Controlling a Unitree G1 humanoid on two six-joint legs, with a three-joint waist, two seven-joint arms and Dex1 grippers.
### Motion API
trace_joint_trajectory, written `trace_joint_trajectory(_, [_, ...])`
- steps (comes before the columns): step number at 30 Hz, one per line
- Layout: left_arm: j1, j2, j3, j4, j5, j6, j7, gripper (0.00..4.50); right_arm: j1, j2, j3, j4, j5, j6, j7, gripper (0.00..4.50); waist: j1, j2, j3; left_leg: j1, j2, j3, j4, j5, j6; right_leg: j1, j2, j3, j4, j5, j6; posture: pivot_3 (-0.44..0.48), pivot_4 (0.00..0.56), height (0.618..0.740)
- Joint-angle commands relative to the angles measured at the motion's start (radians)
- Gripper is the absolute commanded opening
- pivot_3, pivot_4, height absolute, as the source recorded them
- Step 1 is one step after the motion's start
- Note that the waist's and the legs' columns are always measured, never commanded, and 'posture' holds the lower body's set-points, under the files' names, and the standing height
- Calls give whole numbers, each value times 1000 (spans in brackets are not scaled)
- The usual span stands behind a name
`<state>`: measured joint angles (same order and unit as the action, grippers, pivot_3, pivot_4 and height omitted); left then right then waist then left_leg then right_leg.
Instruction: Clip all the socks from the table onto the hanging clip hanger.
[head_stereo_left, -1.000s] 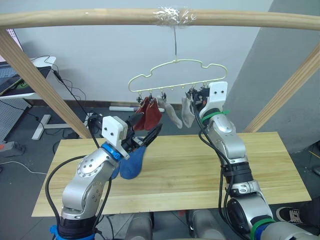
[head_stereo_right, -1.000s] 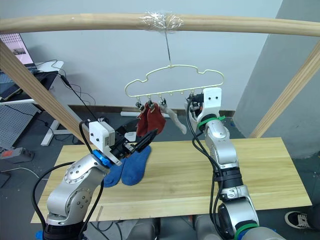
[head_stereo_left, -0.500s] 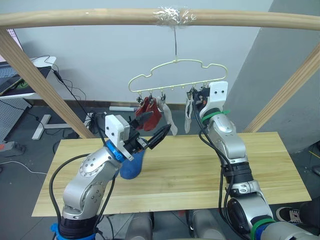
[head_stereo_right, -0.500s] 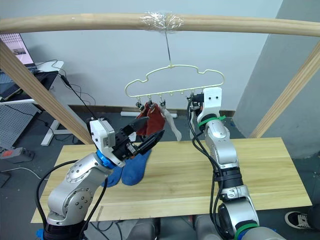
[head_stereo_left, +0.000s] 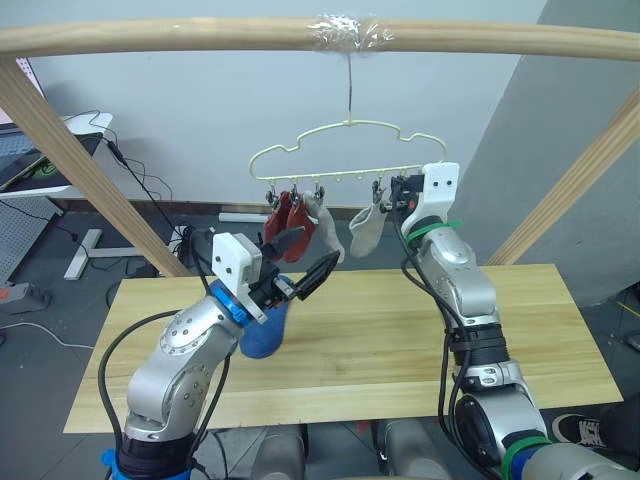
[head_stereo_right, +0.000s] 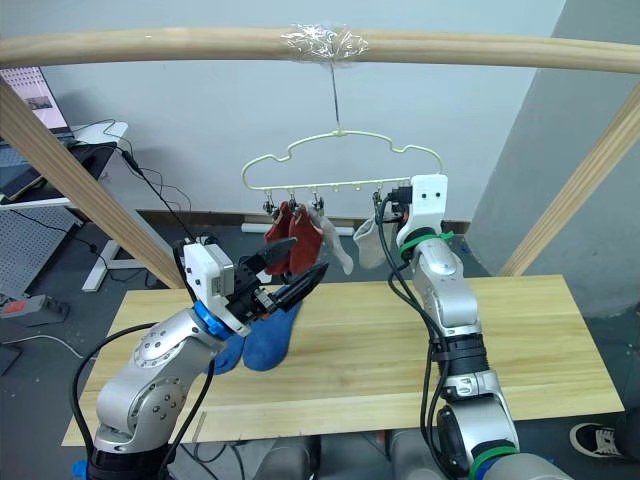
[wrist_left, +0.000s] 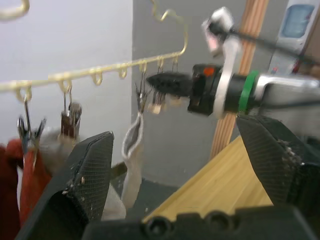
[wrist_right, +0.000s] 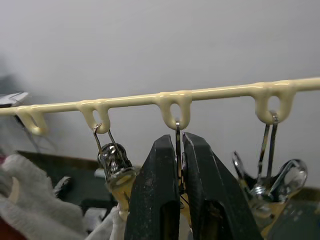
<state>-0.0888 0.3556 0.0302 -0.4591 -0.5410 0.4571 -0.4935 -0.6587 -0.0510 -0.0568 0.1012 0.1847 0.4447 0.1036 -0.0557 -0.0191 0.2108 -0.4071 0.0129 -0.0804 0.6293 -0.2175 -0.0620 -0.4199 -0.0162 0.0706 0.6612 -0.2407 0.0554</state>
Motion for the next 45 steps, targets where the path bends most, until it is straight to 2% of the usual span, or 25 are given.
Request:
trace_joint_trajectory(1, [22,16,-5,67,78,-8,35,4340,-11,-43,-32,-81,54,143,27,18,0,0,0,0,0,0,0,0,0,0,0,0,0,0,0,-2,168,740])
trace_joint_trajectory(4, [11,40,-38,202,202,-38,69,4340,-14,-82,-58,-162,103,262,39,18,0,0,0,0,0,0,0,0,0,0,0,0,0,-1,0,-33,169,740])
trace_joint_trajectory(8, [-40,38,-73,408,291,-56,74,4340,-2,-108,-66,-239,138,361,40,18,0,0,0,0,0,0,0,0,1,0,0,0,0,-1,1,-56,166,740])
trace_joint_trajectory(13, [-141,31,-102,696,409,-168,93,4340,15,-96,-74,-307,153,428,14,18,-2,0,0,0,0,0,0,0,1,0,0,0,0,-1,0,-77,165,740])
trace_joint_trajectory(16, [-197,27,-138,835,458,-222,61,4340,17,-87,-81,-326,156,439,-5,18,-5,0,0,0,0,0,0,0,1,0,0,0,0,-1,0,-78,164,740])
trace_joint_trajectory(23, [-296,-22,-116,1053,484,-252,66,4340,18,-90,-85,-348,159,460,-16,18,-5,-1,0,-1,0,0,0,0,1,0,0,0,0,0,0,-97,166,740])
trace_joint_trajectory(28, [-281,-41,-110,1086,470,-198,30,4340,11,-81,-89,-349,161,471,-27,18,-10,-1,-1,0,0,0,0,0,1,0,0,0,0,-1,0,-100,166,740])
trace_joint_trajectory(31, [-266,-42,-116,1067,481,-214,16,3797,8,-75,-90,-342,162,472,-32,0,-13,0,-2,2,0,1,0,0,1,1,0,0,1,-1,1,-100,166,740])
trace_joint_trajectory(42, [-191,-71,-110,934,458,-201,-18,996,-30,-88,-108,-291,171,478,-14,0,-19,0,-2,8,0,0,0,0,1,9,-1,0,0,-3,4,-84,173,740])
trace_joint_trajectory(45, [-162,-101,-114,840,423,-155,-40,68,-45,-97,-119,-286,192,515,-4,0,-21,0,-2,8,0,0,0,0,1,8,-1,0,-1,-3,4,-84,174,740])
